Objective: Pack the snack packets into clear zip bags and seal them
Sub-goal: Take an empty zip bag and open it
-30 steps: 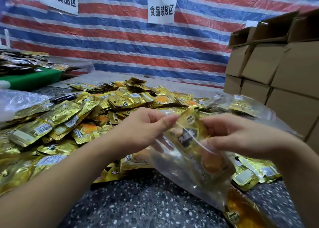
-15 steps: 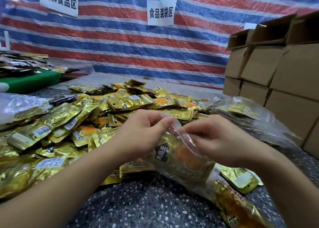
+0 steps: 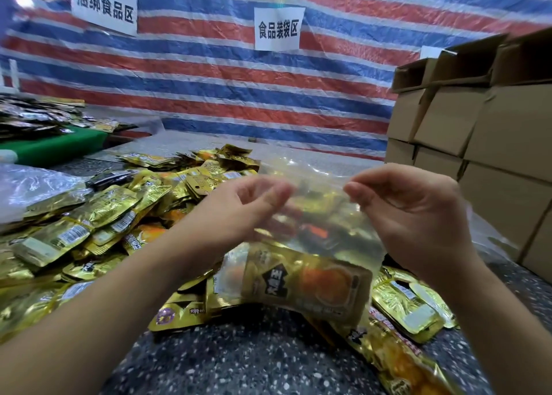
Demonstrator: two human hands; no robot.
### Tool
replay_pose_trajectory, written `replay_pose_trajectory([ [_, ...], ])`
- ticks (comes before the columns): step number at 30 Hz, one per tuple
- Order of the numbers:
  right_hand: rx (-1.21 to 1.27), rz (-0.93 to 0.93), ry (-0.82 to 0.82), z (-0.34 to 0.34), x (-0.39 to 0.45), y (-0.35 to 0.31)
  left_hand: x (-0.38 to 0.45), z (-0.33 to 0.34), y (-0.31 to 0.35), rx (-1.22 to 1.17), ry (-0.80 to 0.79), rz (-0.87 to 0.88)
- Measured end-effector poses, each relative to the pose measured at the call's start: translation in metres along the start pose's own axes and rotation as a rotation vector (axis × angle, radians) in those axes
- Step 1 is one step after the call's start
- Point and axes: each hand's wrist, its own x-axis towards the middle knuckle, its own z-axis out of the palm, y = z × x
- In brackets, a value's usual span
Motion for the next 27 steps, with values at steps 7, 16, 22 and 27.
replay_pose_trajectory([
  [7,0.052,0.033,0.155,0.002,0.000,-0.001,-0.005,0.002,0.006,-0.228,-0.100,-0.060],
  [16,0.191,0.294,0.111,0.005,-0.001,0.012,0.004,-0.002,-0.005,-0.092,0.095,-0.036],
  [22,0.402,0.787,-0.050,0.015,-0.007,0.032,0.010,-0.004,-0.009,-0.111,0.211,-0.161],
  [27,0.330,0.810,-0.146,0.026,-0.017,0.033,0.012,-0.010,-0.014,-0.049,0.264,-0.208],
])
